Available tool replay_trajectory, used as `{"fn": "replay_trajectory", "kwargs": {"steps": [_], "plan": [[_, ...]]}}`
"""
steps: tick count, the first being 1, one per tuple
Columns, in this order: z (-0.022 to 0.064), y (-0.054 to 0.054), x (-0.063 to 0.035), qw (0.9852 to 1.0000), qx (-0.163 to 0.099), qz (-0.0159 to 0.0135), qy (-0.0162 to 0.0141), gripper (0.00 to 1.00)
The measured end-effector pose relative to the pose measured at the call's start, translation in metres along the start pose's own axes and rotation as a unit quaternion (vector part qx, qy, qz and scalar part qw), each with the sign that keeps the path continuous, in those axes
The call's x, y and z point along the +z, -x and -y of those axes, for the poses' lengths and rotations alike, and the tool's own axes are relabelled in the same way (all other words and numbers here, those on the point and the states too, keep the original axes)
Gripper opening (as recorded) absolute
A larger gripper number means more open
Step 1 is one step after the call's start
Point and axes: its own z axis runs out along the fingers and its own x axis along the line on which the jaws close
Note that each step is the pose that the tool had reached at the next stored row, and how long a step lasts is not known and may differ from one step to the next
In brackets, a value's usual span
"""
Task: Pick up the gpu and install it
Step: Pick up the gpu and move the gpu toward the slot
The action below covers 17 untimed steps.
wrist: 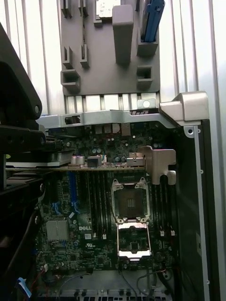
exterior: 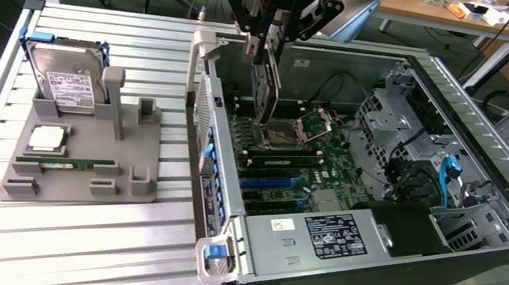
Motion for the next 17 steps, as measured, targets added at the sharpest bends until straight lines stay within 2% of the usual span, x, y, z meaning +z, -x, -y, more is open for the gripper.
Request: {"fn": "replay_trajectory", "kwargs": {"steps": [17], "plan": [[-0.0004,0.0055,0.0004,1.0000,0.000,0.0003,-0.0038,0.27]]}}
